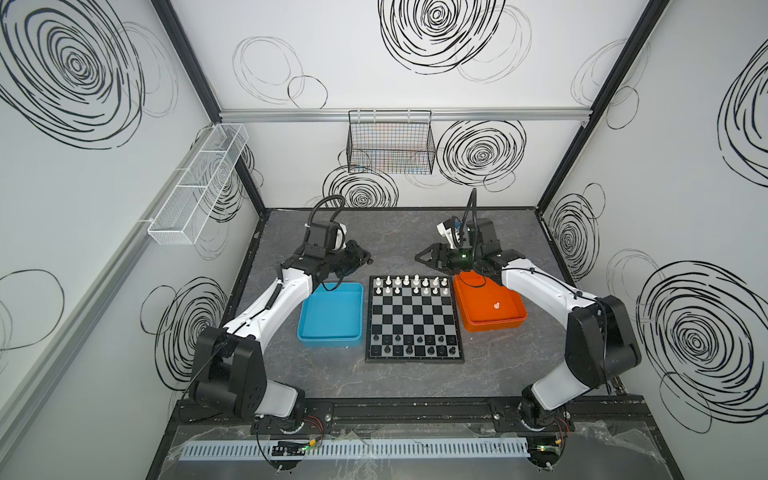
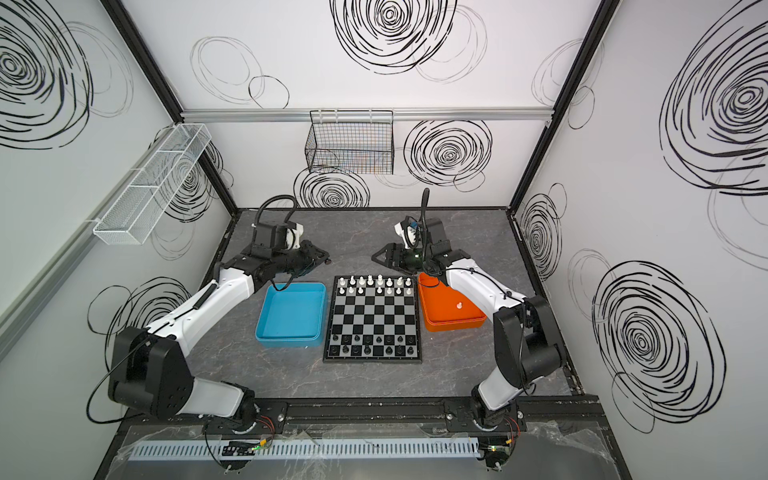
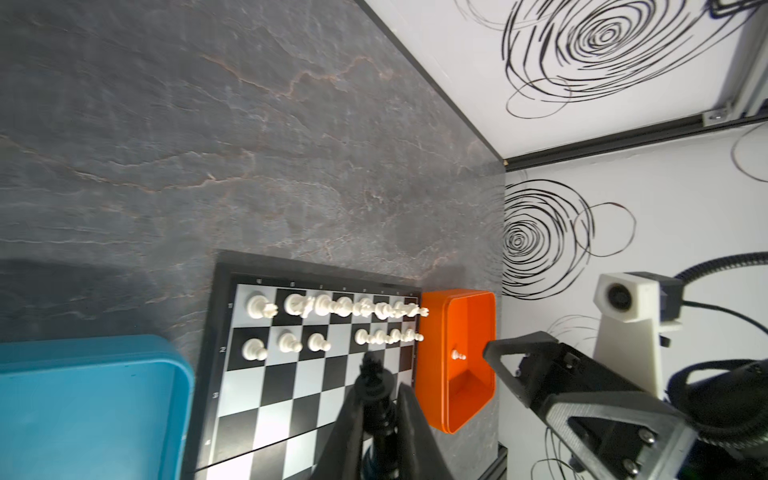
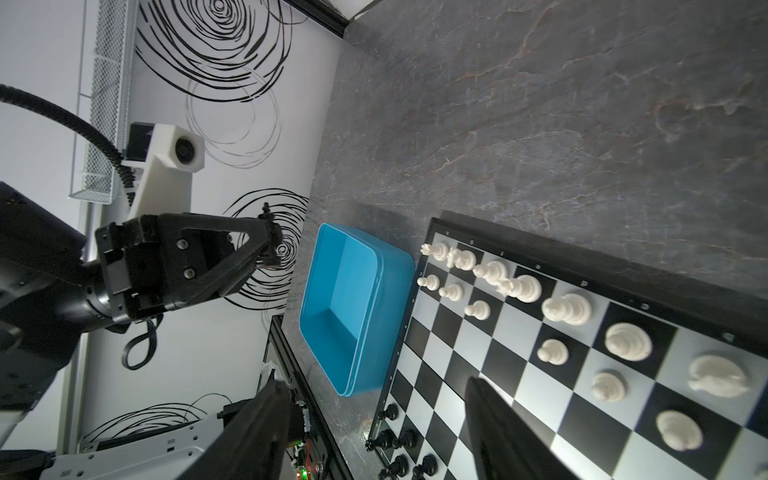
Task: Set up the chess pieces on the board
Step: 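Raise both grippers high above the board toward each other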
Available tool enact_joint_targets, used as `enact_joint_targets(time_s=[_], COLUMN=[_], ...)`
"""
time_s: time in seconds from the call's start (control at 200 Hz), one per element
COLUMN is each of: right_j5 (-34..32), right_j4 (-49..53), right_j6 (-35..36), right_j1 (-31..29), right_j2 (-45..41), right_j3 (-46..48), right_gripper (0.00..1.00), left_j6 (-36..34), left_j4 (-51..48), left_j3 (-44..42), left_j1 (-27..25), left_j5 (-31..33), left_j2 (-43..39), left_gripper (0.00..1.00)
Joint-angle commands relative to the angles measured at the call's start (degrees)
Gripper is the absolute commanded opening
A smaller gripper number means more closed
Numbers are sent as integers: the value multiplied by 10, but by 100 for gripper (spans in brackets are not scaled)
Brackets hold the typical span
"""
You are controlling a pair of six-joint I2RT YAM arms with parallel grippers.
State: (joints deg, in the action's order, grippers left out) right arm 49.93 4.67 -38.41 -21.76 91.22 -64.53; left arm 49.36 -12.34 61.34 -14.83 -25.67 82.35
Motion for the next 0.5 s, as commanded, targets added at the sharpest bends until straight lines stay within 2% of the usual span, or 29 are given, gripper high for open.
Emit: enact_joint_targets(time_s=[0.0, 0.315, 0.495], right_j5=[29, 47, 57], right_j4=[-73, -166, -198], right_j6=[-48, -115, -134], right_j1=[-18, -56, -69], right_j2=[-14, 4, 12], right_j3=[2, 0, -3], right_gripper=[71, 72, 72], left_j6=[71, 144, 168], left_j4=[114, 217, 244], left_j3=[-26, -48, -58], left_j1=[-13, -33, -37], left_j5=[-18, -19, -28], left_j2=[-23, -36, -32], left_gripper=[18, 18, 18])
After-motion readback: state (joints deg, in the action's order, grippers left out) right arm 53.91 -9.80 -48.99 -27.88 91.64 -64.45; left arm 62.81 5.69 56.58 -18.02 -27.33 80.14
